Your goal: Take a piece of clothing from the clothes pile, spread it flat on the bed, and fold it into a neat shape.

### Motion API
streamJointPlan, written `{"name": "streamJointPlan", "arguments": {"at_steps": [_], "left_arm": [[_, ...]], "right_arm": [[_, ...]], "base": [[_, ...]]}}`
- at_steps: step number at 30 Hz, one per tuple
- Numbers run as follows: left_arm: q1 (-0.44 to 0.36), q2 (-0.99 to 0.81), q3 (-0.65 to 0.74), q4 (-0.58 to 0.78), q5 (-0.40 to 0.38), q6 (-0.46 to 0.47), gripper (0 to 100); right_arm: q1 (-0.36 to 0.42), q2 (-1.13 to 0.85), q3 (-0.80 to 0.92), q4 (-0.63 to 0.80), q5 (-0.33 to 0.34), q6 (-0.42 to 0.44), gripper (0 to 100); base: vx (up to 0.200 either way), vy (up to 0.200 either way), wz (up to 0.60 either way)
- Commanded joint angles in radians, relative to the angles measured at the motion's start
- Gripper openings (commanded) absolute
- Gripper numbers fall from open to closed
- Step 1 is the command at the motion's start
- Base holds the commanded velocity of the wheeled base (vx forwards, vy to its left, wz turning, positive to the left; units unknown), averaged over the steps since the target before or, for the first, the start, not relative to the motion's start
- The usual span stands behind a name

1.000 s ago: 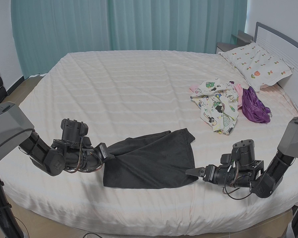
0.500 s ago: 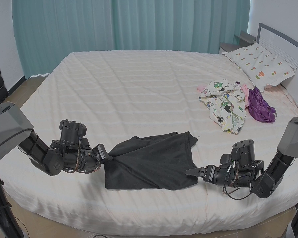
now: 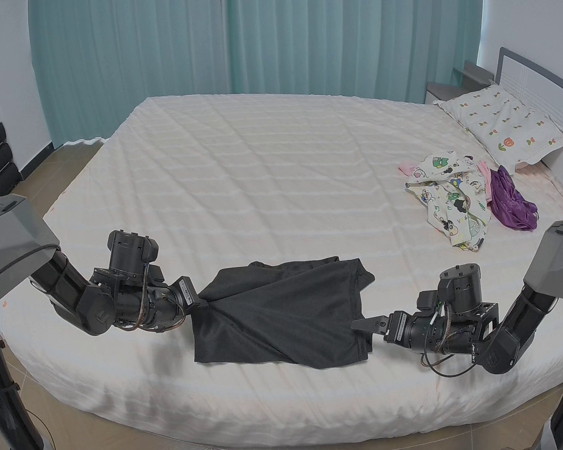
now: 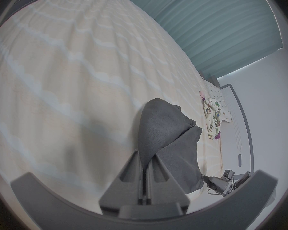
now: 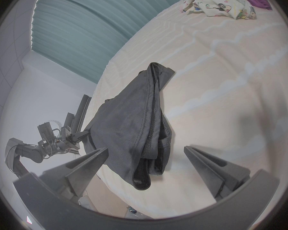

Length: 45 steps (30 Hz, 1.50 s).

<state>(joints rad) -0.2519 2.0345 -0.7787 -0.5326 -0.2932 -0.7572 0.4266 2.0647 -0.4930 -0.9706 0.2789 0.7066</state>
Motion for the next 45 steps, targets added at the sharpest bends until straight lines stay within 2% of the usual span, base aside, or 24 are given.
{"name": "streamJointPlan", "arguments": {"at_steps": [1,13,22,23,33,45], "left_arm": [[0.013,-0.022,0.021,0.000,0.000,-0.001,0],[0.028,-0.031,0.058,-0.006,-0.001,-0.001,0],[0.028,-0.030,0.059,-0.004,0.002,-0.002,0],[0.028,-0.031,0.062,-0.006,0.002,-0.002,100],[0.040,-0.051,0.068,-0.009,0.005,-0.002,100],[0.091,-0.037,-0.019,-0.010,0.019,0.003,100]], "right_arm": [[0.000,0.003,0.001,0.000,0.000,0.001,100],[0.000,0.005,-0.001,0.000,0.000,0.001,100],[0.000,0.006,-0.001,0.000,0.000,0.001,100],[0.000,0.006,-0.001,-0.003,0.000,0.001,100],[0.001,0.009,-0.009,0.000,0.000,0.010,100],[0.000,0.012,-0.012,0.000,0.000,0.014,100]], "base": [[0.000,0.200,0.00],[0.000,0.200,0.00],[0.000,0.000,0.00],[0.000,0.000,0.00],[0.000,0.000,0.00],[0.000,0.000,0.00]]}}
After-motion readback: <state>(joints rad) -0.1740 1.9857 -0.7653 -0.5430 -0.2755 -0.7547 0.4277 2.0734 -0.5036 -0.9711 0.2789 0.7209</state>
